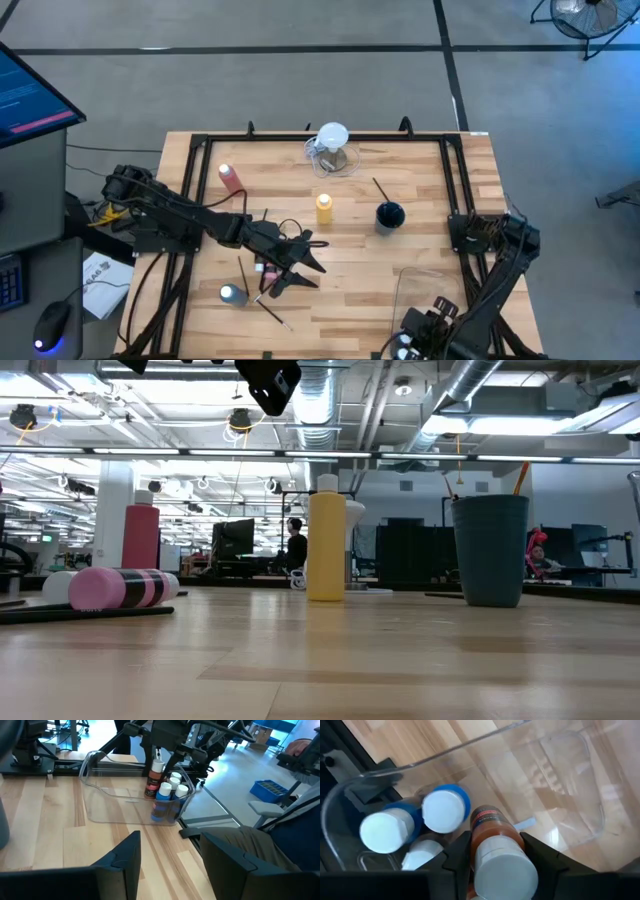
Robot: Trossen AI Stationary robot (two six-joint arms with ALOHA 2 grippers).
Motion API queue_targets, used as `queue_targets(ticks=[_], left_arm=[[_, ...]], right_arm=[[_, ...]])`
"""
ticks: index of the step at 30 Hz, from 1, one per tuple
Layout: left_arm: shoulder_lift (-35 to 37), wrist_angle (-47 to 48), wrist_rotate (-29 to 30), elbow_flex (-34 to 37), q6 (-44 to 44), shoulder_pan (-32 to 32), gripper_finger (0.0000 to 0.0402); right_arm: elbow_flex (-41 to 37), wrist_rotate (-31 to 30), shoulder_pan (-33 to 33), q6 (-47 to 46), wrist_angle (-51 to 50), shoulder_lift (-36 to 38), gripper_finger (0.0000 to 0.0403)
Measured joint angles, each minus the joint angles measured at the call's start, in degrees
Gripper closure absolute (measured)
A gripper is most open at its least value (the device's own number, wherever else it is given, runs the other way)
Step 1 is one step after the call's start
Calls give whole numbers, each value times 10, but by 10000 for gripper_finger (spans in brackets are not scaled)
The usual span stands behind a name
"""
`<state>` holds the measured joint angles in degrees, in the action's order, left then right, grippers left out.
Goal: Pick & Place Paint Supplies
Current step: Put the top small brown bottle into the transparent bin
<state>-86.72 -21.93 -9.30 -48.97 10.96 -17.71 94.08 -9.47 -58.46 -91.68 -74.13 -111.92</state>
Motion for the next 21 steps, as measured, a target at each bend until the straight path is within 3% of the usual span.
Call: queue_targets(ticks=[17, 21], left_arm=[[0, 0, 0, 0, 0, 0, 238], [0, -1, 0, 0, 0, 0, 238]], right_arm=[[0, 4, -3, -13, 12, 0, 271], [0, 4, -2, -14, -29, 0, 271]])
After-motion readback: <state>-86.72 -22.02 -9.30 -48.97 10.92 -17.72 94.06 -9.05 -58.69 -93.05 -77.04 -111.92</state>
